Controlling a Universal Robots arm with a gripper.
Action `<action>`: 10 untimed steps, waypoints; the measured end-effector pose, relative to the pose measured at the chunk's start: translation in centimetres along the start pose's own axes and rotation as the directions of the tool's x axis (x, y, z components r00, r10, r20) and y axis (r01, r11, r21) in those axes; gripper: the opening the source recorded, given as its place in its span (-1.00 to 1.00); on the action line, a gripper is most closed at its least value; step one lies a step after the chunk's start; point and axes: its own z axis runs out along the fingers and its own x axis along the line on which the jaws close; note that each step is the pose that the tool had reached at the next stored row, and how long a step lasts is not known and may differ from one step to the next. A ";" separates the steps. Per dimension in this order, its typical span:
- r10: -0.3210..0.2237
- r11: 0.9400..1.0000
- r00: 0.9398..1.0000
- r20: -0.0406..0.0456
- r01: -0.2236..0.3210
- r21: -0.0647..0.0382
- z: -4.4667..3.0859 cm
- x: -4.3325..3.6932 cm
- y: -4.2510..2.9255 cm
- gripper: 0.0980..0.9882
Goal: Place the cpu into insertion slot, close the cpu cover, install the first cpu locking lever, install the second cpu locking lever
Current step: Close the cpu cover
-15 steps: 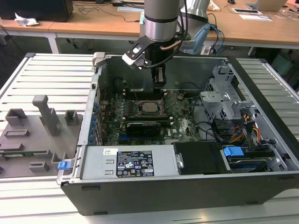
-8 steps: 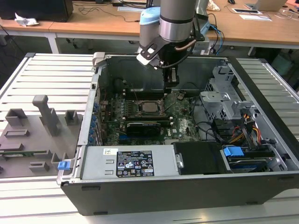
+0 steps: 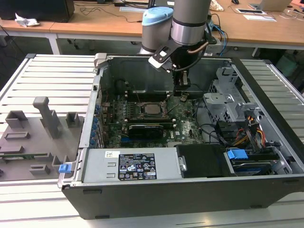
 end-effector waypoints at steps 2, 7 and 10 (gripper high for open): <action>0.000 1.000 1.000 0.000 0.000 0.000 0.03 -0.01 0.50 -0.98; 0.000 1.000 1.000 0.000 0.000 0.002 0.28 -0.01 1.59 -0.98; 0.000 1.000 1.000 0.000 0.000 0.003 0.47 -0.01 1.98 -0.98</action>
